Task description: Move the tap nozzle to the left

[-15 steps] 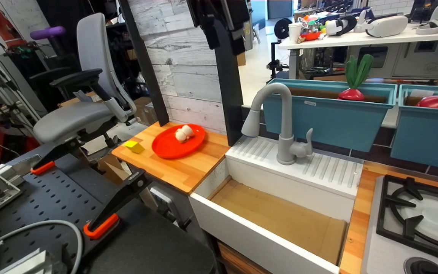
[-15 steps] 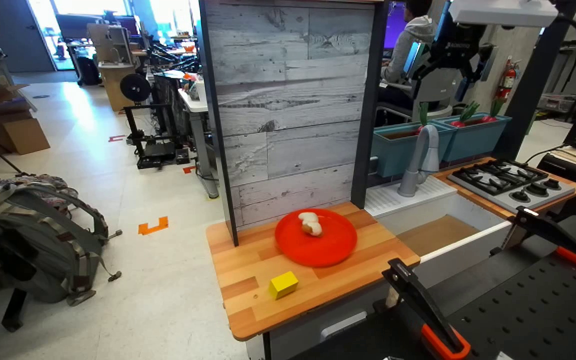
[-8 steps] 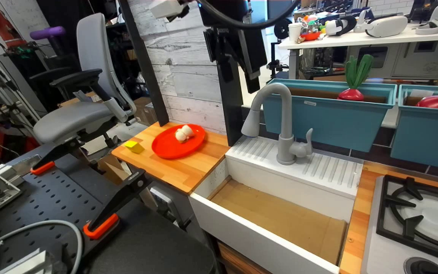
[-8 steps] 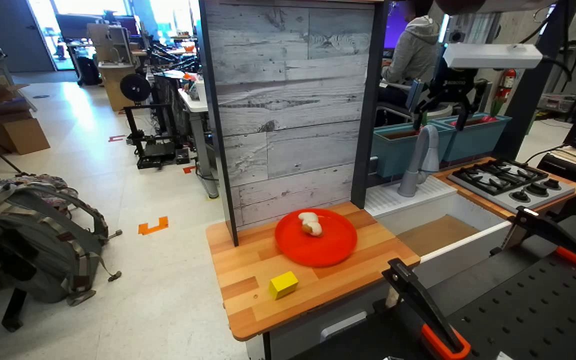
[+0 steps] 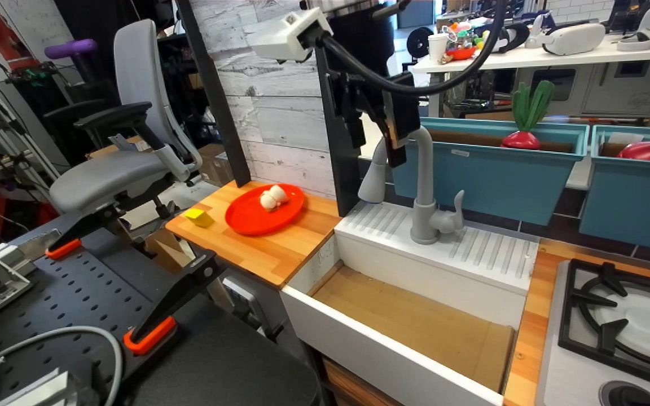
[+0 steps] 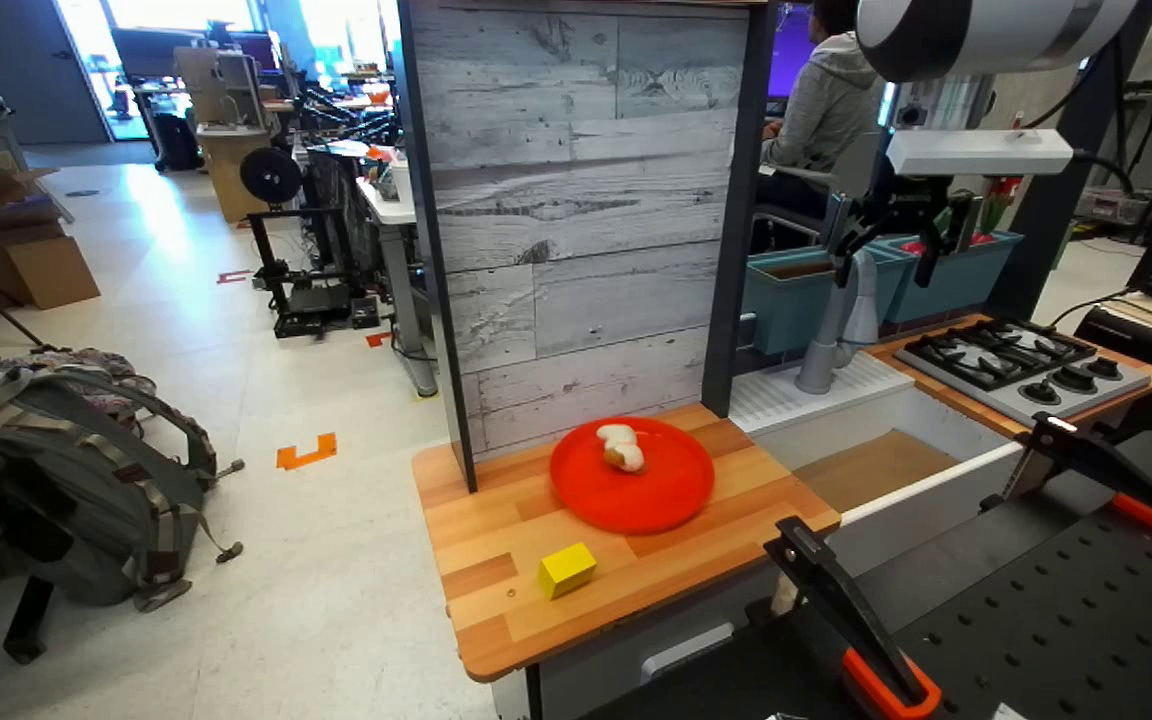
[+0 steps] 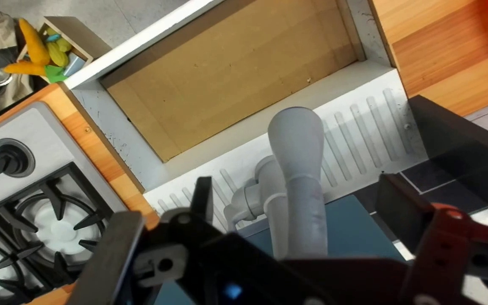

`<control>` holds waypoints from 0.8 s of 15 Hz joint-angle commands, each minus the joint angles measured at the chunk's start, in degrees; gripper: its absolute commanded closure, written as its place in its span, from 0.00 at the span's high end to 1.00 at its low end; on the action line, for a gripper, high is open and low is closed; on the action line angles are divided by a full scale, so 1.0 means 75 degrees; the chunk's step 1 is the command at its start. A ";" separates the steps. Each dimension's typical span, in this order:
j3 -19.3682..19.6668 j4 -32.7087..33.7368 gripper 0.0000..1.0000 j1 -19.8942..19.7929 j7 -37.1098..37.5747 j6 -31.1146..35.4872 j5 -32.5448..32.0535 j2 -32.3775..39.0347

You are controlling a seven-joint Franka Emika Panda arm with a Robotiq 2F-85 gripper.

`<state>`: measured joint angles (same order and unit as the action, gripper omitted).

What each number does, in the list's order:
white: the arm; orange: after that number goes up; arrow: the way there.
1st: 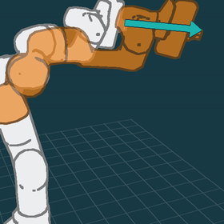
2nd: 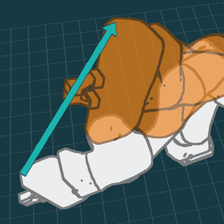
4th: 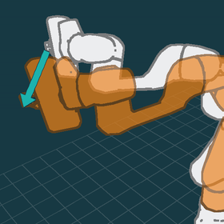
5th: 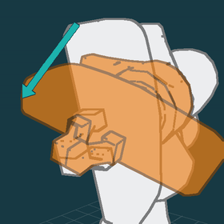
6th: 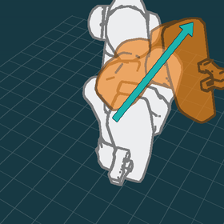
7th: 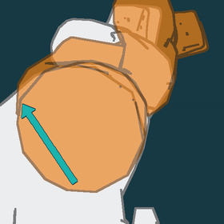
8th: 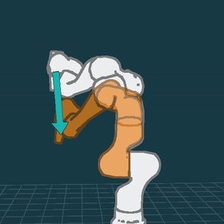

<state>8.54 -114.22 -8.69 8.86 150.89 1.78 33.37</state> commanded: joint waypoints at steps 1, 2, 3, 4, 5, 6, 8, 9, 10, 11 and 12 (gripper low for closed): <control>-0.0028 0.0368 0.66 -0.0089 -0.0169 0.0057 0.0105 0.0322; -0.0034 0.0413 0.56 -0.0096 -0.0171 0.0054 0.0111 0.0360; -0.0046 0.0456 0.49 -0.0105 -0.0189 0.0016 0.0116 0.0382; -0.0046 0.0488 0.42 -0.0104 -0.0190 0.0027 0.0114 0.0416; -0.0051 0.0528 0.34 -0.0108 -0.0194 0.0012 0.0119 0.0445; -0.0083 0.0567 0.27 -0.0131 -0.0183 -0.0023 0.0173 0.0462; -0.0208 0.0509 0.12 -0.0169 -0.0124 0.0008 0.0412 0.0402; -0.0284 0.0480 0.04 -0.0177 -0.0097 -0.0043 0.0552 0.0350; -0.0350 0.0495 0.02 -0.0196 -0.0075 -0.0139 0.0721 0.0326; -0.0405 0.0509 0.06 -0.0245 -0.0067 -0.0198 0.0886 0.0303; -0.0483 0.0601 0.06 -0.0321 -0.0018 -0.0229 0.1135 0.0331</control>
<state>7.85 -111.34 -9.04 8.94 150.68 5.94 35.86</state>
